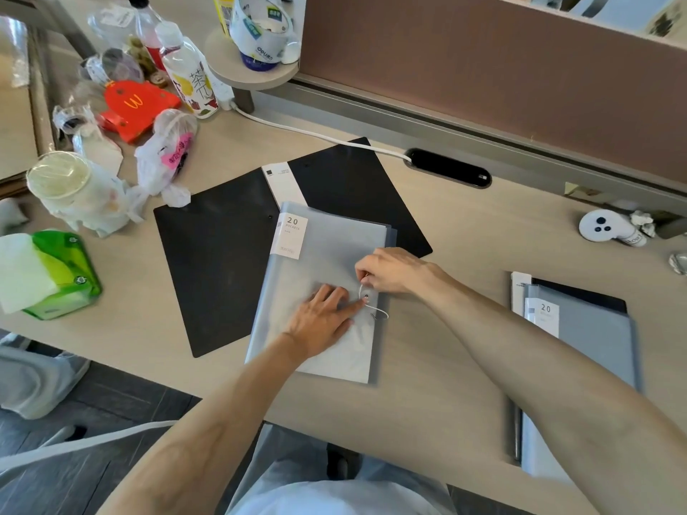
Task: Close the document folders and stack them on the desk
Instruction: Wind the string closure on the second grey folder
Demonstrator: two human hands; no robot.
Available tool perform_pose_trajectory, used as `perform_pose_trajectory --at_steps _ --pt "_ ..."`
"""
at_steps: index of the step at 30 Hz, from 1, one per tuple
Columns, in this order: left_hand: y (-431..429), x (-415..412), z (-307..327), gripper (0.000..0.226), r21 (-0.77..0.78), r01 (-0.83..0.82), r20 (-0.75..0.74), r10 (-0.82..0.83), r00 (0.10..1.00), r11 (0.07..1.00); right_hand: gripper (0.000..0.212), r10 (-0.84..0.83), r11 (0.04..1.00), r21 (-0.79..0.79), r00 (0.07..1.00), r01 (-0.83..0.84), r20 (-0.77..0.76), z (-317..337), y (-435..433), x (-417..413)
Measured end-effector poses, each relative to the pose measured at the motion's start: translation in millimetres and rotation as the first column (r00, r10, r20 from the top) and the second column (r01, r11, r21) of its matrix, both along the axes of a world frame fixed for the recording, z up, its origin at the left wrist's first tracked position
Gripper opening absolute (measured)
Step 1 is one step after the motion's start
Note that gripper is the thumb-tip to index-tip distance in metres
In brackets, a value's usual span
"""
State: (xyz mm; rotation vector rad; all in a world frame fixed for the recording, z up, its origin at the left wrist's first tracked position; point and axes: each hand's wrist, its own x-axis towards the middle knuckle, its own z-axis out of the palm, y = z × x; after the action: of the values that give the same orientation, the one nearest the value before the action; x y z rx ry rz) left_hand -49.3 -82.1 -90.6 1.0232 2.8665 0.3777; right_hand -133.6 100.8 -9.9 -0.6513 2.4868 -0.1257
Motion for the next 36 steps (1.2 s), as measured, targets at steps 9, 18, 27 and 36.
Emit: perform_pose_trajectory --at_steps 9,18,27,36 --pt "-2 -1 -3 0.044 0.047 -0.010 0.023 0.009 1.000 0.999 0.017 0.009 0.998 -0.056 0.988 -0.018 -0.154 -21 9 -1" --pt "-4 -1 -6 0.046 0.040 -0.040 0.001 0.040 0.999 0.998 0.012 0.001 0.991 -0.127 0.969 -0.033 -0.247 -34 41 19" --pt "-6 -5 -3 0.055 0.000 -0.113 -0.007 0.113 0.994 0.994 0.003 0.052 0.972 -0.209 0.971 -0.103 -0.235 -43 45 60" --pt "-17 -3 -4 0.061 -0.053 -0.113 0.000 0.113 0.994 0.992 0.019 0.243 0.963 -0.063 0.945 -0.262 -0.219 -37 6 42"
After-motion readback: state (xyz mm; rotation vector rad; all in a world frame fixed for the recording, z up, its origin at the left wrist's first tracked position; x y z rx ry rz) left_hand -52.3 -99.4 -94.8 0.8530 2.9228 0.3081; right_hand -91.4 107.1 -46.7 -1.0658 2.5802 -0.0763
